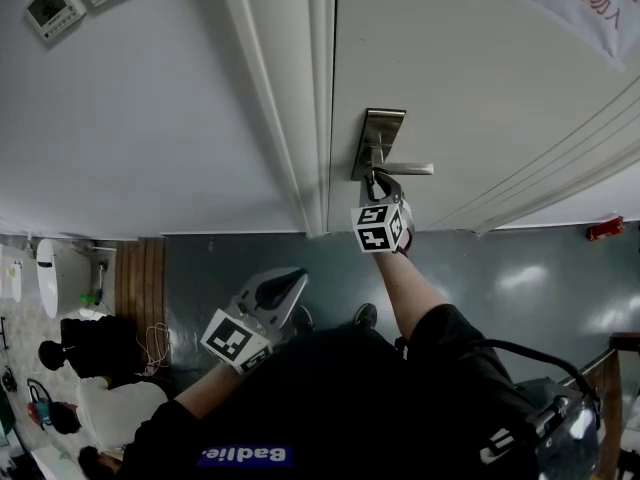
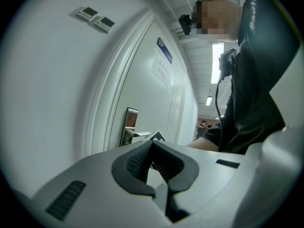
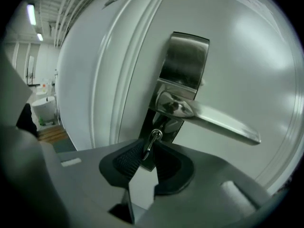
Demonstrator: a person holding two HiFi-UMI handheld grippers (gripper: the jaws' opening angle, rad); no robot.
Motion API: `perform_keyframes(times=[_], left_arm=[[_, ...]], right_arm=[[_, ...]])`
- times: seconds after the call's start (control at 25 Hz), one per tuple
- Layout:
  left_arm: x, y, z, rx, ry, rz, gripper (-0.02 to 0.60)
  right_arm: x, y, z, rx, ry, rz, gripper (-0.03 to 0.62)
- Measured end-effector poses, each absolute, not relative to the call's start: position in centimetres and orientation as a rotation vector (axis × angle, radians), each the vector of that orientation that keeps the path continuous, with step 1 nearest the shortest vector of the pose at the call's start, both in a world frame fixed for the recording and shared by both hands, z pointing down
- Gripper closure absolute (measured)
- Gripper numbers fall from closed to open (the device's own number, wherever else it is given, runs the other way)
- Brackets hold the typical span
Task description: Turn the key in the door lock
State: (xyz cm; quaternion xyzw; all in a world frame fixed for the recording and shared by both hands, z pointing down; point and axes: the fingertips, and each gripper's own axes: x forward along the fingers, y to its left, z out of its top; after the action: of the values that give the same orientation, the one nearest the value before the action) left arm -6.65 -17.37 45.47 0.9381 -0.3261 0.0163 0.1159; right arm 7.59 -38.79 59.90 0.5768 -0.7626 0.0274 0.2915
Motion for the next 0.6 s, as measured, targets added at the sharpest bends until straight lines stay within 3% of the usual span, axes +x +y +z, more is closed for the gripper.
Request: perform_keyframes(times=[0.6], left_arm=[[-6.41, -17.15, 45.52, 2.757, -0.932, 0.043, 0.588]], right_arm=[[7.39, -38.40, 60.66, 1.210, -1.525, -0.660, 0.545]])
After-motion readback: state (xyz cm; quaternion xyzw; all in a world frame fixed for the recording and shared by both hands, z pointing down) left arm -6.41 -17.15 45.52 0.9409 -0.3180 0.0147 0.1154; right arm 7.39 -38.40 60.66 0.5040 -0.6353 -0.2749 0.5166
